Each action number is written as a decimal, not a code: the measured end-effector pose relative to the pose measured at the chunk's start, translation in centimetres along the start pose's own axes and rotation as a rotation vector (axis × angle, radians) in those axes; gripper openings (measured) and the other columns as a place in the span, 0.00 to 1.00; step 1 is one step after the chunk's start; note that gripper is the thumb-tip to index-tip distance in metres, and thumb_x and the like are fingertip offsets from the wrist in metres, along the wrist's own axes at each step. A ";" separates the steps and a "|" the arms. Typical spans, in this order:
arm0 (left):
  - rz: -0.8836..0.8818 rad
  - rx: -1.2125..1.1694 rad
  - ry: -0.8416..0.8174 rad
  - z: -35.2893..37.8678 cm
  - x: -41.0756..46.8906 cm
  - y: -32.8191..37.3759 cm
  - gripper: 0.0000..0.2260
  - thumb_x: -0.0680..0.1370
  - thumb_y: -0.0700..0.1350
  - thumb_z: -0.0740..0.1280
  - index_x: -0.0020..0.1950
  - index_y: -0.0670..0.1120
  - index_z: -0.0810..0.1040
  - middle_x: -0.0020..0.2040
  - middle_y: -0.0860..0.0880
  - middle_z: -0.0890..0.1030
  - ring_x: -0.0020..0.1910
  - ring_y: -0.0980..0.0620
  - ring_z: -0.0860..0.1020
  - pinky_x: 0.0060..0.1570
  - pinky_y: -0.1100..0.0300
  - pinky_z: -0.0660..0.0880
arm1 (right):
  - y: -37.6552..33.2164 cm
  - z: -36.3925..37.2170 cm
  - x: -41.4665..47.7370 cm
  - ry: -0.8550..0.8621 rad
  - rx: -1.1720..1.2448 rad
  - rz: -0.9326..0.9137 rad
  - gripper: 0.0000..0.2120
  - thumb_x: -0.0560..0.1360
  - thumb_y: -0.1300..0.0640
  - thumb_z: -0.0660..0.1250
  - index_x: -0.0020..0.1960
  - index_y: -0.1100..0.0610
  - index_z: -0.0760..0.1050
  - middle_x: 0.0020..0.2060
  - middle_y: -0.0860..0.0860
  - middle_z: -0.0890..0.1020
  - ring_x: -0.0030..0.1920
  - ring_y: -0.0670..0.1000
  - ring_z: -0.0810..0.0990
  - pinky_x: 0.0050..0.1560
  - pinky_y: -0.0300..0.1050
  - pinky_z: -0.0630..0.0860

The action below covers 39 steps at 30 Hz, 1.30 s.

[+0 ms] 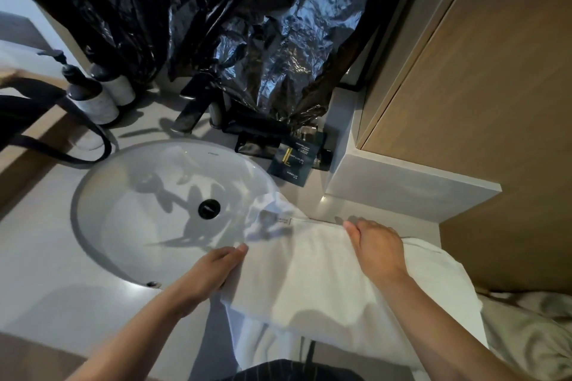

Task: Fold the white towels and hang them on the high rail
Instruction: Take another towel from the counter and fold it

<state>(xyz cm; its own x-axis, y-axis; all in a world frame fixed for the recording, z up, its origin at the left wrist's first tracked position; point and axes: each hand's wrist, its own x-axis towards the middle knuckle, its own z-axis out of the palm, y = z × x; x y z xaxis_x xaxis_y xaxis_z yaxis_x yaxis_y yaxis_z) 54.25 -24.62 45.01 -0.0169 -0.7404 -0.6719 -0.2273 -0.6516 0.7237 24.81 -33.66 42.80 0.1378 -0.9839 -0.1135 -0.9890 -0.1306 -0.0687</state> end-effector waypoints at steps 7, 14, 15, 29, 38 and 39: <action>0.038 -0.077 0.127 1.3 -2.3 -1.5 0.16 0.79 0.54 0.65 0.46 0.41 0.72 0.40 0.45 0.75 0.37 0.49 0.76 0.33 0.59 0.75 | -0.1 0.4 0.0 0.009 -0.030 -0.007 0.22 0.83 0.43 0.47 0.57 0.49 0.78 0.47 0.50 0.84 0.47 0.53 0.82 0.48 0.45 0.72; 0.199 0.465 0.340 0.7 -2.1 -1.8 0.12 0.78 0.53 0.67 0.44 0.45 0.73 0.39 0.49 0.76 0.35 0.54 0.71 0.36 0.62 0.68 | -0.1 0.4 0.0 -0.010 -0.076 -0.009 0.23 0.83 0.42 0.46 0.58 0.49 0.78 0.49 0.49 0.83 0.49 0.52 0.82 0.45 0.44 0.75; 0.174 0.509 0.328 0.6 -1.9 -1.6 0.12 0.78 0.54 0.66 0.45 0.46 0.74 0.39 0.50 0.76 0.36 0.54 0.72 0.36 0.62 0.68 | 0.0 0.4 0.1 -0.025 -0.075 -0.006 0.24 0.83 0.42 0.46 0.58 0.50 0.78 0.50 0.49 0.83 0.50 0.53 0.82 0.46 0.44 0.75; -0.034 -0.015 0.264 2.6 6.7 3.3 0.22 0.74 0.61 0.69 0.55 0.44 0.83 0.54 0.44 0.82 0.49 0.49 0.80 0.49 0.60 0.75 | 7.4 -1.1 -2.8 -0.012 0.086 -0.018 0.19 0.81 0.41 0.58 0.65 0.49 0.76 0.59 0.50 0.82 0.60 0.54 0.78 0.61 0.49 0.70; 0.132 0.120 0.444 3.9 7.9 4.5 0.09 0.77 0.54 0.68 0.46 0.48 0.77 0.45 0.44 0.81 0.46 0.44 0.78 0.44 0.57 0.69 | 9.7 -2.4 -4.0 0.052 -0.040 -0.017 0.32 0.77 0.33 0.41 0.65 0.46 0.75 0.51 0.48 0.85 0.49 0.51 0.84 0.42 0.42 0.74; 0.155 0.126 0.447 3.9 7.7 4.5 0.10 0.78 0.53 0.67 0.46 0.48 0.76 0.44 0.44 0.80 0.45 0.44 0.77 0.43 0.57 0.68 | 9.6 -2.7 -4.0 0.060 -0.071 -0.021 0.32 0.77 0.33 0.40 0.65 0.45 0.75 0.50 0.47 0.85 0.48 0.50 0.84 0.41 0.42 0.74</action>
<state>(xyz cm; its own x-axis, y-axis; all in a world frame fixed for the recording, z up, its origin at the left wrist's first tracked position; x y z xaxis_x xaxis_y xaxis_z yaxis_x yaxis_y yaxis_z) 49.28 -32.62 42.50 0.3534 -0.8433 -0.4049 -0.3718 -0.5238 0.7664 14.58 -31.29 45.27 0.1568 -0.9862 -0.0529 -0.9876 -0.1570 0.0003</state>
